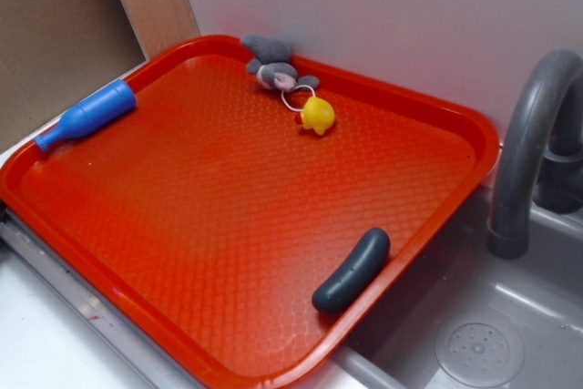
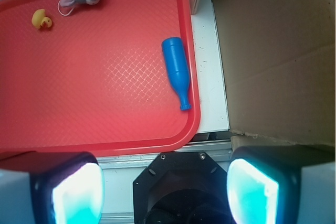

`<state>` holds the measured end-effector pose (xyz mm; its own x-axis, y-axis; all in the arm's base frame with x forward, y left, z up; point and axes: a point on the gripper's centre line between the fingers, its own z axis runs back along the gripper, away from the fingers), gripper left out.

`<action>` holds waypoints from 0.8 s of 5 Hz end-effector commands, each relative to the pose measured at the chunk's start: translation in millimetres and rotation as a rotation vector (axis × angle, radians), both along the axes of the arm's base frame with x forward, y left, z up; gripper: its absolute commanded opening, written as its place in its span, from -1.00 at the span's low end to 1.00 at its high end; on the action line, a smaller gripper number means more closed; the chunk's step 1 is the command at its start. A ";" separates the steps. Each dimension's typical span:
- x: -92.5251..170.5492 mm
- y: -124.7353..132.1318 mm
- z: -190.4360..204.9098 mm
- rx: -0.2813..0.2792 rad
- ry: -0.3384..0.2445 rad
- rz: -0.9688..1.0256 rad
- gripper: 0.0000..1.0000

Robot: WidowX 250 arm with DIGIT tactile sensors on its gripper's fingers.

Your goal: Grab the yellow duck.

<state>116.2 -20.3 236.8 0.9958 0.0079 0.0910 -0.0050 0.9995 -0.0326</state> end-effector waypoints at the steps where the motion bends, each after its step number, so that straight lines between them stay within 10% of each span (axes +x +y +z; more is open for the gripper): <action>1: 0.0 0.0 0.0 0.000 0.000 0.000 1.00; 4: 59.8 -106.8 -11.6 -0.043 -0.041 0.113 1.00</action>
